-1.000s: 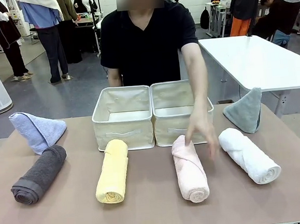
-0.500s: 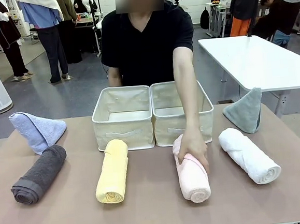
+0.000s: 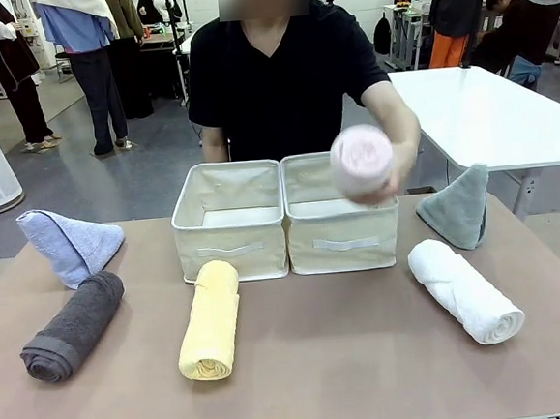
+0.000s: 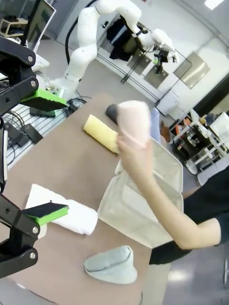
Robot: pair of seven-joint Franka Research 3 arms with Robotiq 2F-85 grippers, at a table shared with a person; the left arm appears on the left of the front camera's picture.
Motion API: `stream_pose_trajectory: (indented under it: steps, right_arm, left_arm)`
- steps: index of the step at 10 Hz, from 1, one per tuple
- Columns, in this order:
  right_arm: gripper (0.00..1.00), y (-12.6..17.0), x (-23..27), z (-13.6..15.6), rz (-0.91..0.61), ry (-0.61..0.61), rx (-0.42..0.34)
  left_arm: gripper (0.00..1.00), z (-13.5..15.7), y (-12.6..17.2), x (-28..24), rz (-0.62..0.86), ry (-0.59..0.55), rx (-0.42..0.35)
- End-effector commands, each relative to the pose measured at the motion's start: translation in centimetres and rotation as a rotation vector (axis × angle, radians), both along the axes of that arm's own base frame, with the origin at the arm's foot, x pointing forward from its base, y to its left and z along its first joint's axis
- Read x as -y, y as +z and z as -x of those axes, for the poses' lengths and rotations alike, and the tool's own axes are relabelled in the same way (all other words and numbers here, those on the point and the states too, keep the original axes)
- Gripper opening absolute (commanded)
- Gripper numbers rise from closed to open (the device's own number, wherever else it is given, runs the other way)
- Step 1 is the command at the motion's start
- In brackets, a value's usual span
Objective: Sort the towels based on their folding style.
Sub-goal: Pick up one triangle-folded towel and place it in the left Fabric basket.
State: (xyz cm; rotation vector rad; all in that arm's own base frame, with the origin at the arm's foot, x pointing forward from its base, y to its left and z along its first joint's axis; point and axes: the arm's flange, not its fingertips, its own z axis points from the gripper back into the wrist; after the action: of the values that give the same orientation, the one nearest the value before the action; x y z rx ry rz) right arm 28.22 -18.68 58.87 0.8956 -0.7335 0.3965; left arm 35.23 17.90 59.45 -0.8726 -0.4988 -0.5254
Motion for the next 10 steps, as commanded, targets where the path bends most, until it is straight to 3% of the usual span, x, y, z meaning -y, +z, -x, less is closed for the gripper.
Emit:
stream_pose_trajectory:
  steps: [1,3,5,9,10]
  right_arm:
    - [1.00,-1.5,-0.7,-1.4,-0.005,0.014,-0.025]
    - [1.00,0.0,0.0,0.0,0.000,0.000,0.000]
    - [1.00,0.0,0.0,0.0,0.000,0.000,0.000]
    - [1.00,0.0,0.0,0.0,0.000,0.000,0.000]
    - [1.00,0.0,0.0,0.0,0.000,0.000,0.000]
  left_arm:
    - [1.00,0.0,0.0,-0.2,0.011,-0.014,0.020]
    - [1.00,0.0,0.0,0.0,0.000,0.000,0.000]
    - [1.00,-2.3,-0.7,2.3,-0.189,0.038,-0.048]
    - [1.00,-10.1,-5.6,7.1,-0.533,0.123,-0.300]
    - [1.00,-11.1,-6.9,8.3,-0.579,0.138,-0.334]
